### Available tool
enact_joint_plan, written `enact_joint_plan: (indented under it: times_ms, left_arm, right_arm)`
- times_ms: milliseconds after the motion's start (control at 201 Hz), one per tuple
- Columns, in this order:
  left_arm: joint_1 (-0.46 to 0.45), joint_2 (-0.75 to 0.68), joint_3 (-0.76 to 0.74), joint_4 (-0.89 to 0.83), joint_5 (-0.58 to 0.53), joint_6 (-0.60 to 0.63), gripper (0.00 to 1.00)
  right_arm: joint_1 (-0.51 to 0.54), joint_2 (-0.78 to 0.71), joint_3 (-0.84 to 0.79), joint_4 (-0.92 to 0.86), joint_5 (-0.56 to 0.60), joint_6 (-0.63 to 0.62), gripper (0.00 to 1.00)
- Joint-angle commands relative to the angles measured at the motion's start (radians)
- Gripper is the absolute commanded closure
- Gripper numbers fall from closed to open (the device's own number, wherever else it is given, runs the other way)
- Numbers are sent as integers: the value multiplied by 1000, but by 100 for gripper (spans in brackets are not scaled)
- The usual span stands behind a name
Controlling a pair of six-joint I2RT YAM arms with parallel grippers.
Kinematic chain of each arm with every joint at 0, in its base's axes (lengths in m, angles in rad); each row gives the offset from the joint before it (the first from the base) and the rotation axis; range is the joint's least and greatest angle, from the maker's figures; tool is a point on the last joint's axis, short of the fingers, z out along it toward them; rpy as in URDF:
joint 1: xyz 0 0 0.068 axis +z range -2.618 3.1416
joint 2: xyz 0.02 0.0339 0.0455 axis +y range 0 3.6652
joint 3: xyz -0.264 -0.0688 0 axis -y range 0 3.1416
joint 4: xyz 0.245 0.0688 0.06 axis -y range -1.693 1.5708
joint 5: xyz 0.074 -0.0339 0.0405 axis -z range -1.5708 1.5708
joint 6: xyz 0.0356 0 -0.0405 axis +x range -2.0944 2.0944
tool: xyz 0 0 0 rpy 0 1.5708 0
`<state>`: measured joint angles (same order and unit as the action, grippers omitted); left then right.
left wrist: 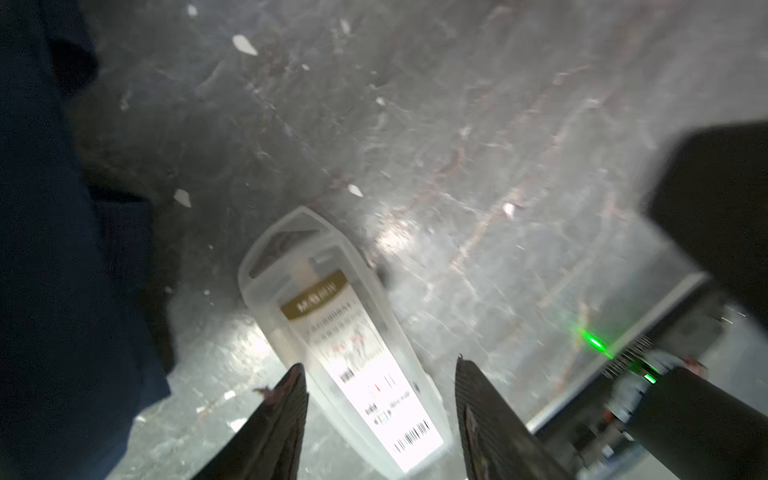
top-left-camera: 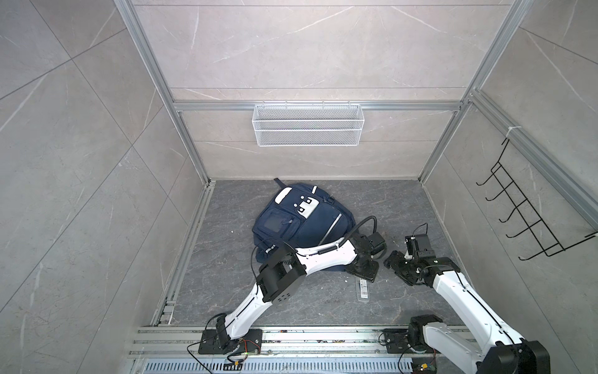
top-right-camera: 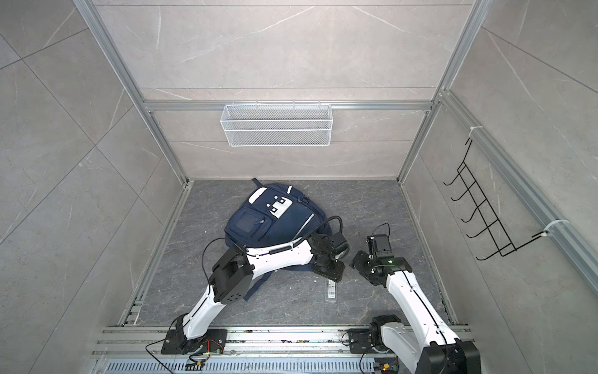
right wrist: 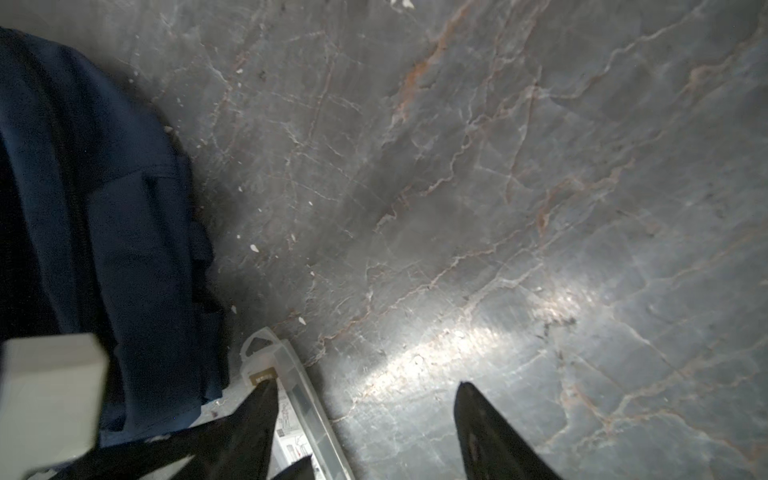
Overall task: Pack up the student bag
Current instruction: 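Grasp the clear pen case with the left gripper while right draws back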
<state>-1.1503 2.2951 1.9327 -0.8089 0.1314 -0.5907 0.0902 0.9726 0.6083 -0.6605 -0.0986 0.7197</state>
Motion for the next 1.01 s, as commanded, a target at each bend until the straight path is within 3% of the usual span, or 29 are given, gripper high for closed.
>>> enact_joint_plan:
  times_ms: [0, 443, 567, 1005]
  left_arm:
    - [2, 25, 58, -121, -75, -14, 39]
    - [-17, 124, 174, -174, -81, -28, 38]
    - [-34, 137, 223, -222, -129, -16, 38]
    - [-36, 68, 167, -211, -182, -29, 38]
  right_arm:
    - [-11, -36, 13, -2, -16, -58, 30]
    - [-84, -35, -14, 30, -90, -113, 27]
    - [-98, -26, -15, 36, -109, -120, 27]
    - [-104, -31, -22, 41, -130, -125, 27]
